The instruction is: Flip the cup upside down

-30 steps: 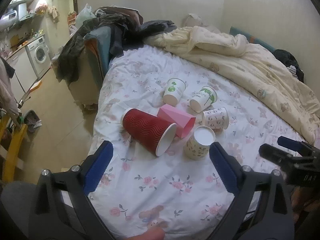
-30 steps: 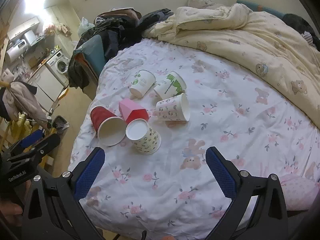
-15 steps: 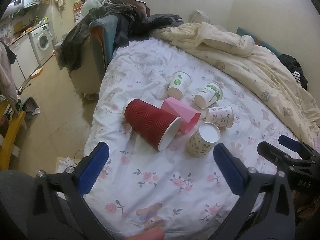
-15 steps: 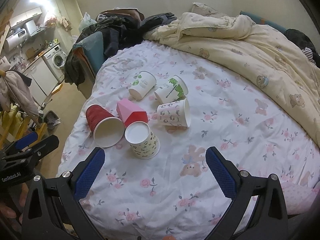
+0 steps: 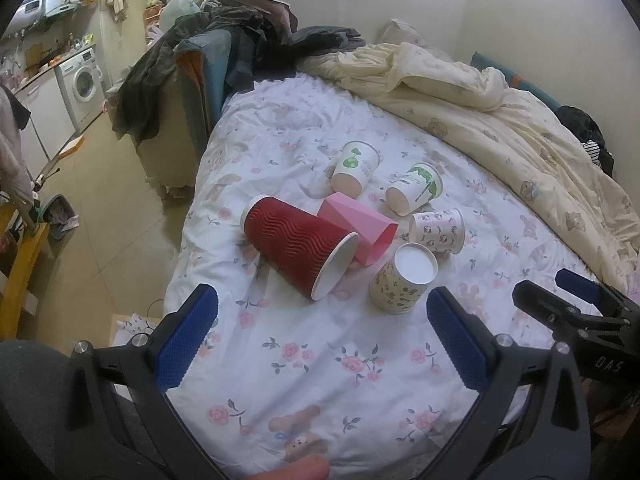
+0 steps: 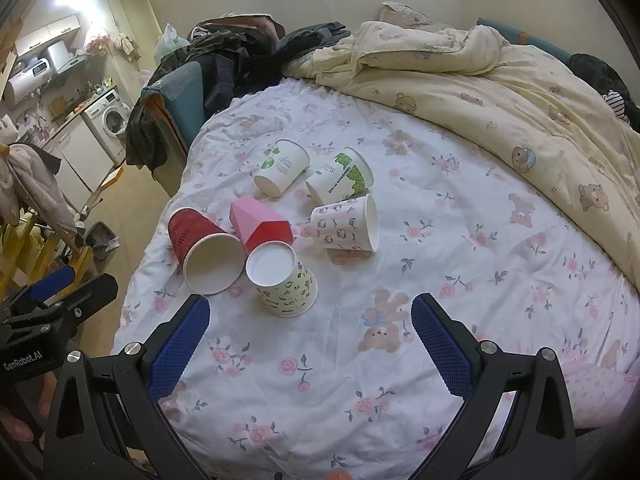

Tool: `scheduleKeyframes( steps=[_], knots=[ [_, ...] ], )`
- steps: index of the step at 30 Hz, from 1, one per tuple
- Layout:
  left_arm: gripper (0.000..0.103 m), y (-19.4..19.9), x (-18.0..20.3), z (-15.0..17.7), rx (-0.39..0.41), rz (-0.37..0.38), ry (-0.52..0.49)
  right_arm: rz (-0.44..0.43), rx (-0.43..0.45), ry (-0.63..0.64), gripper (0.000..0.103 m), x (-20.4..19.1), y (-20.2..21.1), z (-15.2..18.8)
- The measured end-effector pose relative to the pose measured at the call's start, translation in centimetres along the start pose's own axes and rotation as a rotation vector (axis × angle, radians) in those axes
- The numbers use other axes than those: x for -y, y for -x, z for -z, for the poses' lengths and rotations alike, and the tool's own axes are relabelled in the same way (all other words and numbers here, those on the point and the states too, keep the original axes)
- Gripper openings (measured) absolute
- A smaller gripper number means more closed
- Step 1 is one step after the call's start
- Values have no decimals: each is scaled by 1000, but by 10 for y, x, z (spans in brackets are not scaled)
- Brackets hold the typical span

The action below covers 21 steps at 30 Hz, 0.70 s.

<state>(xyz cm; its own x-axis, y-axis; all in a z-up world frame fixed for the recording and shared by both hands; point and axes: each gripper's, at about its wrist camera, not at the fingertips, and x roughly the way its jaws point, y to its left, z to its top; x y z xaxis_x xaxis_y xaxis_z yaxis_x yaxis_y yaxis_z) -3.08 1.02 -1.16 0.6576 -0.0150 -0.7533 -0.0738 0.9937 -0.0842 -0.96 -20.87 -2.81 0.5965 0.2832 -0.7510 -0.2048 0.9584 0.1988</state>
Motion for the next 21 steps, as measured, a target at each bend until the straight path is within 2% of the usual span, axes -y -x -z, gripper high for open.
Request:
scheduleKeyframes(
  steps=[21],
  knots=[
    [103, -1, 3, 0, -2, -4, -4, -1, 1, 0, 103, 1, 0, 0]
  ],
)
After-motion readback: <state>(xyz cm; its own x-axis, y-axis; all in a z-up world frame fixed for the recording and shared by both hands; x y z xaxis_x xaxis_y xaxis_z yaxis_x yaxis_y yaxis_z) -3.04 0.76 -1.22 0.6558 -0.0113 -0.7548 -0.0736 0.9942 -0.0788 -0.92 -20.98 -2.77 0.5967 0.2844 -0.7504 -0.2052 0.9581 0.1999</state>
